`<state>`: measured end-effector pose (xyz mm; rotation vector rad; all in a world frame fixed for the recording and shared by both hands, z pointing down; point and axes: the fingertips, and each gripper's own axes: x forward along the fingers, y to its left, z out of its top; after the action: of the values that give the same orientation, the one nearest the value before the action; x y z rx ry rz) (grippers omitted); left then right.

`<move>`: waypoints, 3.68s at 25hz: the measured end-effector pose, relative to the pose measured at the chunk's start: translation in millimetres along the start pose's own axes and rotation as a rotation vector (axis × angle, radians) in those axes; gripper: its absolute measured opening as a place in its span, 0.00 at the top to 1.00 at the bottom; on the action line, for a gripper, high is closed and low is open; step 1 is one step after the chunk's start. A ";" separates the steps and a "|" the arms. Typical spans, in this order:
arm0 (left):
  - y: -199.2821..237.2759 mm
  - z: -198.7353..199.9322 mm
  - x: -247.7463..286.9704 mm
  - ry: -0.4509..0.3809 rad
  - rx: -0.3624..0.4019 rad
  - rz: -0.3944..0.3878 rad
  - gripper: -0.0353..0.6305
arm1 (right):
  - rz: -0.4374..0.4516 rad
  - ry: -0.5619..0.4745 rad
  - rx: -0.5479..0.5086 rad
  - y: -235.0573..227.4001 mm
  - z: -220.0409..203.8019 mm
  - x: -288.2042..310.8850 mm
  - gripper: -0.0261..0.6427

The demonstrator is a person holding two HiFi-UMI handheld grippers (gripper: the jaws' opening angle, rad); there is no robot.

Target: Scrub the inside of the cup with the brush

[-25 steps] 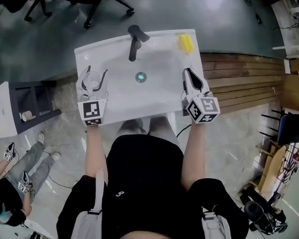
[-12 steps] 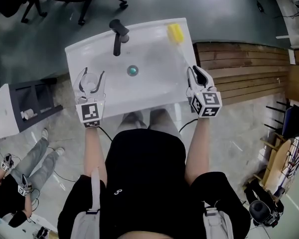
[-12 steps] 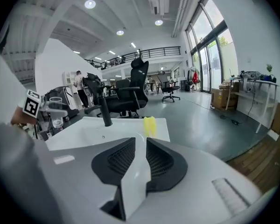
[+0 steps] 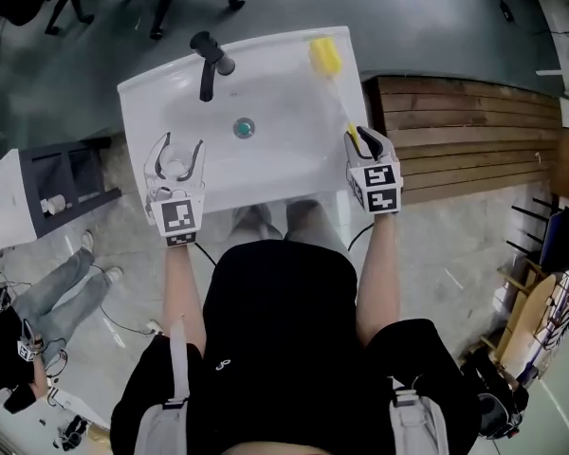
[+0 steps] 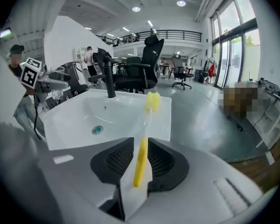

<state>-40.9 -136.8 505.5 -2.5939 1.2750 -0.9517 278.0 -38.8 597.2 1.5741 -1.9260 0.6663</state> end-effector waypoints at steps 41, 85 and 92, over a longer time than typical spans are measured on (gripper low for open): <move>-42.9 12.4 -5.4 0.086 0.095 0.114 0.55 | 0.236 0.056 0.042 -14.8 -4.1 -3.4 0.88; -59.4 -4.3 -1.4 0.267 0.804 0.028 0.55 | 0.822 0.003 -0.631 104.0 37.1 -120.8 0.88; -68.4 8.1 -1.3 0.254 0.872 0.017 0.55 | 0.816 0.014 -0.673 99.1 38.4 -119.5 0.88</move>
<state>9.8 -93.1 522.1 -1.8163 0.6656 -1.4499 195.1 37.6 483.9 0.3538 -2.4139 0.2513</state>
